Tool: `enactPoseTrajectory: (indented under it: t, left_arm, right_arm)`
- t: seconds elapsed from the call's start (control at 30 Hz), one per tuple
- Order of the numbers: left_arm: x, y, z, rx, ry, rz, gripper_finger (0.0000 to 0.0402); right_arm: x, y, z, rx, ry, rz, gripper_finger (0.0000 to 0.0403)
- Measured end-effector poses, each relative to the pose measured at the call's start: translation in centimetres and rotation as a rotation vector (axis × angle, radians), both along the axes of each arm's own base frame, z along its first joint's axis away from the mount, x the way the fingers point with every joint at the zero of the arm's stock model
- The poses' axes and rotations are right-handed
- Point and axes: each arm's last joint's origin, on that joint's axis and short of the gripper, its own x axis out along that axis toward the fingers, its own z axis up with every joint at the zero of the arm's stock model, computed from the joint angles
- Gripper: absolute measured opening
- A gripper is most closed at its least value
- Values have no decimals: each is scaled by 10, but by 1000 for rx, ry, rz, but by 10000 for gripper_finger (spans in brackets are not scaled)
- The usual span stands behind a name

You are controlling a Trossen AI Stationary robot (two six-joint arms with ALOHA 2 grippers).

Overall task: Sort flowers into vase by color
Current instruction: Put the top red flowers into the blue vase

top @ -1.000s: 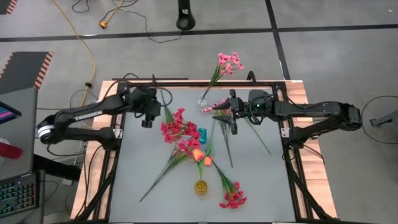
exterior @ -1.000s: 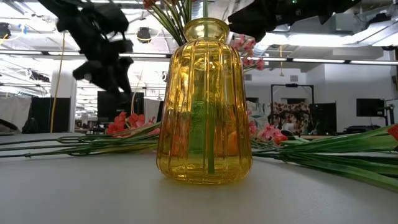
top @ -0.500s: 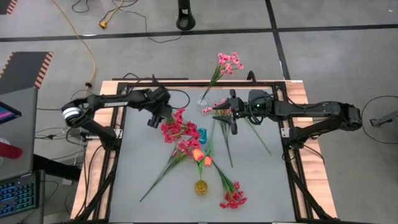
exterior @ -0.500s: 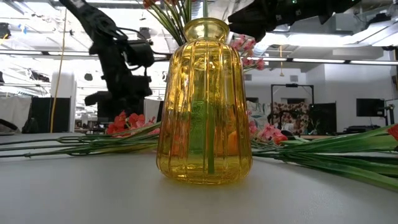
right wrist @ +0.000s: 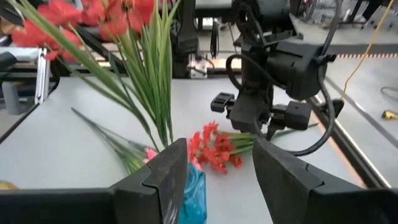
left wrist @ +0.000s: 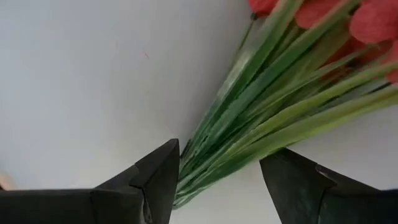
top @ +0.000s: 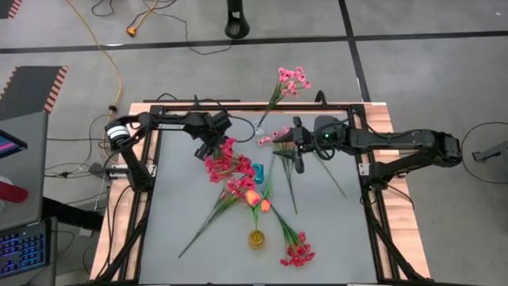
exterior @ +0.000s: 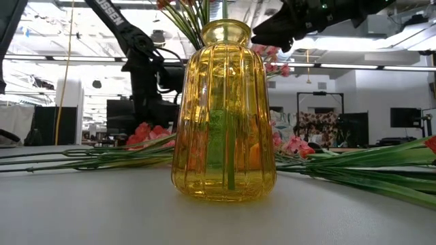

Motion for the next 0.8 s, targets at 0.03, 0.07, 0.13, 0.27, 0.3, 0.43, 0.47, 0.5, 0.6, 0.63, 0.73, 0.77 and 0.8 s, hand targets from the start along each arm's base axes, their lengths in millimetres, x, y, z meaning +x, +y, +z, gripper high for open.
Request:
enactPoseTrajectory:
  t: [0.03,0.07,0.13,0.27,0.3,0.43,0.47,0.5,0.6,0.63,0.73,0.77,0.8]
  left_arm:
    - [1,0,0,-1,-3,10,209]
    - [2,1,-1,-1,-5,20,209]
    - [3,1,-2,3,-4,40,209]
    - [3,0,-2,-2,-12,93,209]
    - [3,0,-2,-3,-13,102,209]
    - [3,-1,-2,-14,-10,99,205]
    - [3,-1,-3,-20,-11,91,201]
    - [2,-1,-3,-24,-9,84,195]
    - [2,-2,-3,-27,4,77,168]
    - [1,-2,-3,-27,9,78,156]
    - [0,-3,-4,-26,25,80,114]
    - [0,-3,-4,-28,28,80,99]
    - [-1,-3,-4,-29,30,80,83]
  right_arm:
    - [0,0,-1,3,10,0,210]
    - [0,0,-2,6,18,0,210]
    - [-1,0,-3,8,30,0,210]
    - [-1,0,-3,29,34,-6,210]
    - [-1,0,-3,38,34,-9,210]
    - [-1,0,-3,39,33,-9,210]
    - [-1,0,-3,39,32,-9,210]
    - [-1,0,-3,39,32,-9,210]
    - [-1,0,-3,39,32,-9,210]
    - [-2,0,-3,39,34,-9,210]
    - [-6,1,0,40,40,-9,210]
    - [-9,2,2,40,37,-9,210]
    - [-11,2,4,40,37,-9,210]
